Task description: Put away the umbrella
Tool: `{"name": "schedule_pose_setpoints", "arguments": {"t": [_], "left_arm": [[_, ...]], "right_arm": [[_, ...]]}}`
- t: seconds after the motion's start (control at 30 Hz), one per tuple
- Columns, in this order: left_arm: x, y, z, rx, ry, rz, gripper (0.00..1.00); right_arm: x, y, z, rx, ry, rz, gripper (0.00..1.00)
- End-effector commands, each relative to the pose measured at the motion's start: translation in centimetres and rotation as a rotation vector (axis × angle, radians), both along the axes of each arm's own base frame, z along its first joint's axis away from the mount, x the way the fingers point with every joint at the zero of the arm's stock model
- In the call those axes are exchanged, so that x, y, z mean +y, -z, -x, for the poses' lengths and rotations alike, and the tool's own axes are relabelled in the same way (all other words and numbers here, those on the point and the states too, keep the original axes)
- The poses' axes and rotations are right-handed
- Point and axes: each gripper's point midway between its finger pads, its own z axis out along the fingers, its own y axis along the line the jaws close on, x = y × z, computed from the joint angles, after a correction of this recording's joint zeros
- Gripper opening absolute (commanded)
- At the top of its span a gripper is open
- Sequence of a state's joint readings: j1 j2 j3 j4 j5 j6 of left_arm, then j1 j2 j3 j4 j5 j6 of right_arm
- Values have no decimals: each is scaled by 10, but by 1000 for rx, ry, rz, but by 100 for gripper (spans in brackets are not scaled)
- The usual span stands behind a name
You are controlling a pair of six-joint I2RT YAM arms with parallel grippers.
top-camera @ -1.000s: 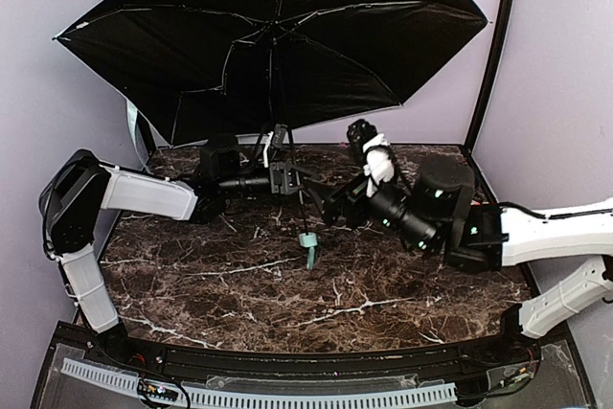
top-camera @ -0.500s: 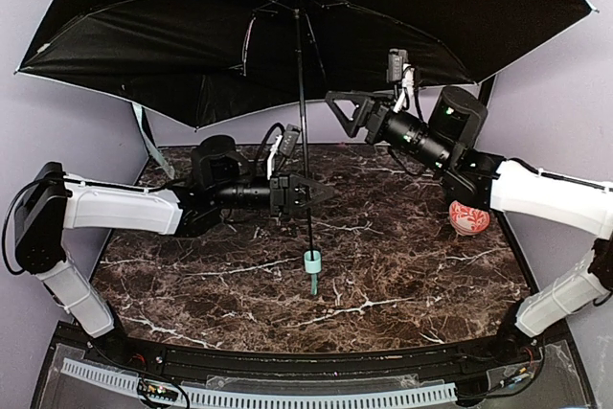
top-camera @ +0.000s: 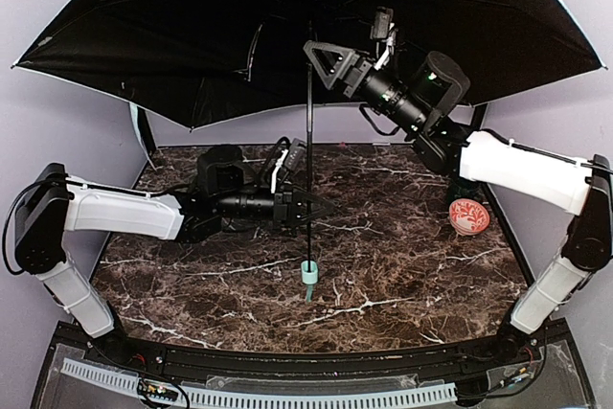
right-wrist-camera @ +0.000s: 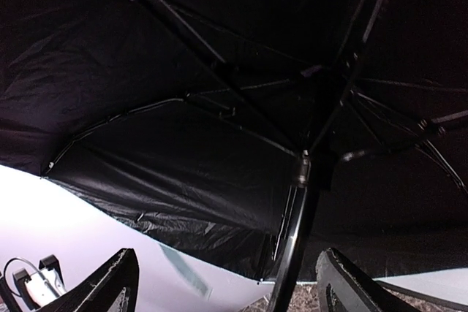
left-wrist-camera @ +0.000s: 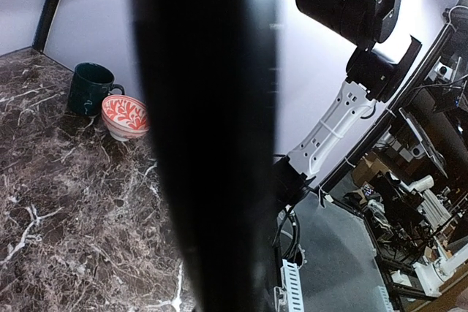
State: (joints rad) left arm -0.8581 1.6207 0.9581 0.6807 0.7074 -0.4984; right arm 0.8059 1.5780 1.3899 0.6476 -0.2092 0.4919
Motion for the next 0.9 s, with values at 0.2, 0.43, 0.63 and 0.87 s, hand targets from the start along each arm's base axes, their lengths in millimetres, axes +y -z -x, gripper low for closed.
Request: {"name": "schedule_pose_setpoints", "arguments": {"t": [0.2, 0.43, 0.63, 0.87], "left_arm": [[4, -31, 10, -170, 17, 85, 0], [2, -33, 11, -145, 35, 105, 0], [2, -34, 11, -135, 34, 106, 0], [1, -36, 11, -142, 37, 102, 0]], "right_arm": [[-13, -17, -43, 62, 15, -225, 78], [-3, -33, -31, 9, -119, -276, 70], [-9, -42, -29, -4, -126, -336, 67], [-1, -43, -38, 27, -144, -341, 64]]}}
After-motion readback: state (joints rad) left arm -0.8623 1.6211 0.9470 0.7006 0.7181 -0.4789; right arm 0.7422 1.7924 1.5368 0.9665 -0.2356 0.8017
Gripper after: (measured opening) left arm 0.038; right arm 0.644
